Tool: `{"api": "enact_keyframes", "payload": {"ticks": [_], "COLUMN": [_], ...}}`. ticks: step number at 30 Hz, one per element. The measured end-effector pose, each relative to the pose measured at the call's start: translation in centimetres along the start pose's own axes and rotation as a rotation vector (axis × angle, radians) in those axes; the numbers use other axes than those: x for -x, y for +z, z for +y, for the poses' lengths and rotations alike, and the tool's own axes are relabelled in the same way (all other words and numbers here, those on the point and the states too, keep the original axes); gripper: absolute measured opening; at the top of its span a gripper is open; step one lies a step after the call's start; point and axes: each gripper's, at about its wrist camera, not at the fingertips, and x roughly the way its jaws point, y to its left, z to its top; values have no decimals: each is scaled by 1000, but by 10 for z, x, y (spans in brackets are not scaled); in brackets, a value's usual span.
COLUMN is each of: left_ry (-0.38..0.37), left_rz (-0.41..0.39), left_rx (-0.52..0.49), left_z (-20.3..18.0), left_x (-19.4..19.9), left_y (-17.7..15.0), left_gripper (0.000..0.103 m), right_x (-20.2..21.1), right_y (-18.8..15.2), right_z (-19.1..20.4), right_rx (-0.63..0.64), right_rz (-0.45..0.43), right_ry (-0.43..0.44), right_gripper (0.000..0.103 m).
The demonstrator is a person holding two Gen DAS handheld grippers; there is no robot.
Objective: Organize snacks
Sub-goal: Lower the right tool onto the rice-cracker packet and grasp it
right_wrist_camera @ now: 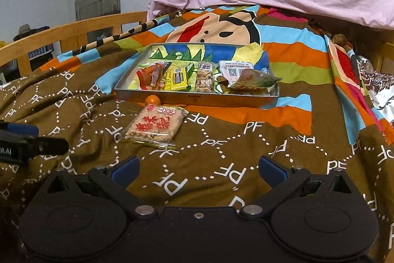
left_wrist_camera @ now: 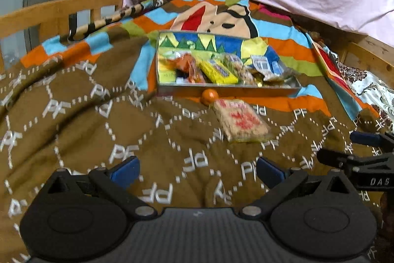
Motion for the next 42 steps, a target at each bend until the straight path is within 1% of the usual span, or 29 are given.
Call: {"api": "enact_keyframes", "payload": {"ticks": [2, 5, 8, 11, 13, 19, 24, 29, 35, 42], "left_ry": [-5, -29, -64, -77, -76, -41, -23, -33, -53, -58], "left_rz": [-11, -8, 18, 41, 42, 46, 55, 53, 54, 63], "left_rx": [-14, -22, 6, 36, 36, 22, 43, 50, 34, 33], "left_z": [1, 4, 11, 20, 26, 37, 45, 47, 41, 35], "left_x": [-1, -10, -24, -39, -47, -74, -100, -120, -138, -150], "left_y": [9, 22, 33, 42, 47, 61, 71, 80, 86, 88], "left_gripper": [103, 103, 103, 103, 103, 103, 102, 102, 102, 102], "right_x": [-4, -9, -14, -22, -30, -63, -101, -134, -156, -166], "right_y": [3, 7, 12, 18, 23, 34, 41, 45, 44, 43], "right_z": [0, 1, 4, 7, 12, 35, 55, 66, 69, 65], "right_rx": [-17, -23, -25, -26, -36, -48, -30, -20, -20, -23], "right_rz": [3, -1, -7, -9, -4, 19, 53, 87, 116, 134], "right_ry": [0, -4, -9, -4, 2, 19, 6, -19, -21, -27], "right_gripper": [102, 102, 102, 102, 102, 102, 102, 102, 102, 102]}}
